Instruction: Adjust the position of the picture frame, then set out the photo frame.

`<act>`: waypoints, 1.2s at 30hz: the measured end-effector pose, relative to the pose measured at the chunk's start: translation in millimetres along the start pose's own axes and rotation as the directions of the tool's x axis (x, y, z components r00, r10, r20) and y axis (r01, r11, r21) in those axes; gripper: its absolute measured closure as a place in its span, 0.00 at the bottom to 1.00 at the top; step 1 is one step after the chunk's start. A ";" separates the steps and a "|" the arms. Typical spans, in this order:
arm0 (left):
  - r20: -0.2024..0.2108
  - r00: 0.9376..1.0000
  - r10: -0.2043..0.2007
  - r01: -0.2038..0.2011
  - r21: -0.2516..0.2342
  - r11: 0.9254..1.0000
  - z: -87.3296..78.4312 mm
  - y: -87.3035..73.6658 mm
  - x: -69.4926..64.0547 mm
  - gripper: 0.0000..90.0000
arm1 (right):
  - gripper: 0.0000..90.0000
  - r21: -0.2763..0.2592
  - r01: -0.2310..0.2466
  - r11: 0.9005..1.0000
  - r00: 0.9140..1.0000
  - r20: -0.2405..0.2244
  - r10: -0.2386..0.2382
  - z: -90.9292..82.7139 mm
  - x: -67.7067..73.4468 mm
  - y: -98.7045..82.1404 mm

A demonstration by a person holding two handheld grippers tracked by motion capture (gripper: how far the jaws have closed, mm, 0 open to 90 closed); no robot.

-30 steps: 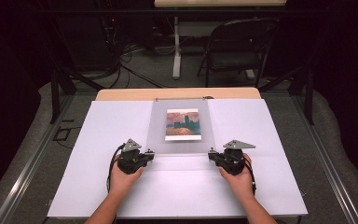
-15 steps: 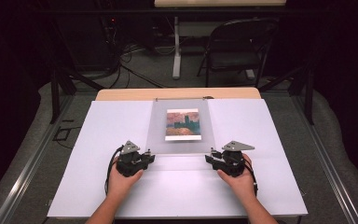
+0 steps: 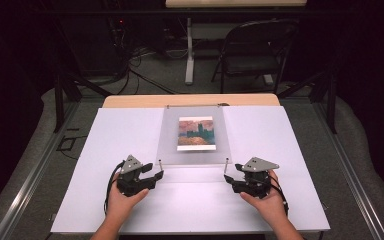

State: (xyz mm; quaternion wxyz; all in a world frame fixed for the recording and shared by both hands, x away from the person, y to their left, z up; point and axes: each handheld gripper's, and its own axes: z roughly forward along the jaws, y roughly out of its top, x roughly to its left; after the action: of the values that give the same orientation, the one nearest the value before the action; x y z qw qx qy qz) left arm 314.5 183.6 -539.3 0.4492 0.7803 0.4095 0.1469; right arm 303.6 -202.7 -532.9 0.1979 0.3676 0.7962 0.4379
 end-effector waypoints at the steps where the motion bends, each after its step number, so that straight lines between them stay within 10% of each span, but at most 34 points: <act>1: 0.001 1.000 0.004 -0.004 -0.003 1.000 -2.1 -0.7 -0.1 0.49 | 0.45 0.003 0.000 1.000 1.000 0.000 0.000 -1.9 -0.6 0.0; 8: -0.014 1.000 -0.020 0.019 -0.028 0.999 -17.6 -6.6 6.2 0.47 | 0.45 -0.034 0.014 0.999 0.998 -0.063 -0.016 -14.4 -7.1 1.5; 36: -0.049 0.993 -0.105 0.103 -0.039 0.994 -18.8 -6.0 26.6 0.40 | 0.41 -0.065 -0.113 0.991 0.993 0.034 0.115 -21.0 -36.0 -11.1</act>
State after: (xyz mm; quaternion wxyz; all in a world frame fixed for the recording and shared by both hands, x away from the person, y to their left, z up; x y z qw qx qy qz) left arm 316.9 216.6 -537.5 0.4598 0.7456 0.4582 0.1507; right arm 309.1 -245.5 -531.2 0.1992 0.4142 0.7558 0.4665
